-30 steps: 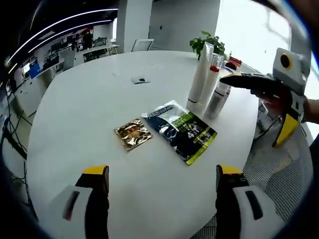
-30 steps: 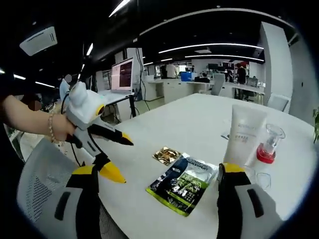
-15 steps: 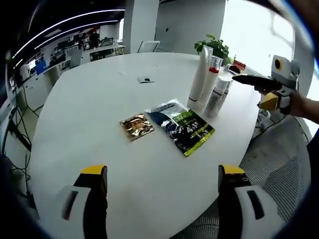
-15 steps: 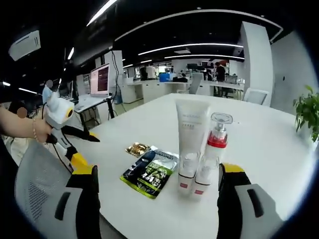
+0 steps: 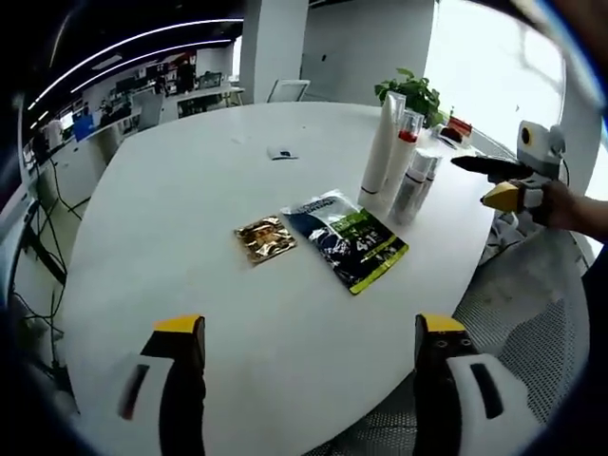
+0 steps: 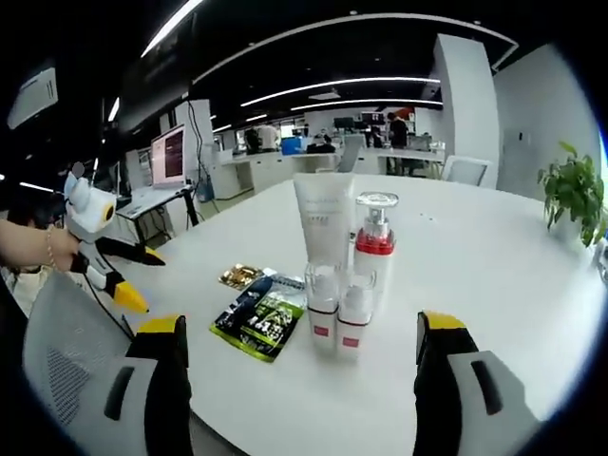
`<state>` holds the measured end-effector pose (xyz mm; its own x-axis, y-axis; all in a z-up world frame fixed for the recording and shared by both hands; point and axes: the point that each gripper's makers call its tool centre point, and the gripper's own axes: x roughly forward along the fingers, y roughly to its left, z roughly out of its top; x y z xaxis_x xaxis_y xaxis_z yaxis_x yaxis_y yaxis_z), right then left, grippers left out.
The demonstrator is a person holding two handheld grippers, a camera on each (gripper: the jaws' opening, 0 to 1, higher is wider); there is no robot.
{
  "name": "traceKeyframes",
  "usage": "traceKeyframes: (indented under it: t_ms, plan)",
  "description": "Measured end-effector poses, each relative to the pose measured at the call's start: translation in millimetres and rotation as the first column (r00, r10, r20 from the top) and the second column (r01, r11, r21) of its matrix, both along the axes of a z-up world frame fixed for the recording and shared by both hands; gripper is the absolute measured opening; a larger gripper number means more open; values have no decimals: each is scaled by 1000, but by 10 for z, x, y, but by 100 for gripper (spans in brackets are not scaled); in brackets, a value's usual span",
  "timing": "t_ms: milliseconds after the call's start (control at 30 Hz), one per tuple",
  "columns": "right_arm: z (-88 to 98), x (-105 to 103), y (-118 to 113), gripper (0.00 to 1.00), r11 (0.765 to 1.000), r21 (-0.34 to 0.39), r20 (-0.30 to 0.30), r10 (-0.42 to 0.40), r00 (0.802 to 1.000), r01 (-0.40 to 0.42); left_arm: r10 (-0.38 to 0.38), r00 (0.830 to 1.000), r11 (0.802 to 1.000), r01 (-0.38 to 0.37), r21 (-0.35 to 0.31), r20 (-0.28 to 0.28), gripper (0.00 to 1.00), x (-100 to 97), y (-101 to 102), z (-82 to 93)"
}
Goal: Arrange the skincare products in the storage area until every visible bottle or jar stands upright without overlapping.
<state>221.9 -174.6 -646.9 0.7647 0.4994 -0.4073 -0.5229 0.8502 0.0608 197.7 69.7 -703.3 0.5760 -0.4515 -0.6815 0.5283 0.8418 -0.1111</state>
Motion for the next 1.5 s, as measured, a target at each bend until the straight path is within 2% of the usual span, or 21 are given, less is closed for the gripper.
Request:
traceKeyframes:
  t_ms: [200,667,833,1200,1367,1500]
  plan:
    - [-9,-18,9,99,1000,1,-6,5,1000,-5,-8,1000,1000,8,0,1,87,87,-63,42]
    - [-29,-42,-11,99,1000,10,-17,-4,1000,4,-63,998,997,62,44,24,87,497,-279,205]
    - [-37,-10,-101,98,999,19,-18,-42,999,42,-95,994,994,92,58,47,86,680,-385,255]
    - [-81,-11,-122,96,998,14,-36,-54,998,55,-144,987,987,139,77,73,83,1106,-564,407]
    - [-103,-11,-110,97,999,7,-47,-47,998,48,-172,982,982,165,89,73,84,1350,-650,464]
    - [-122,-16,-100,97,999,3,-56,-41,998,41,-173,983,982,168,85,59,83,1555,-693,446]
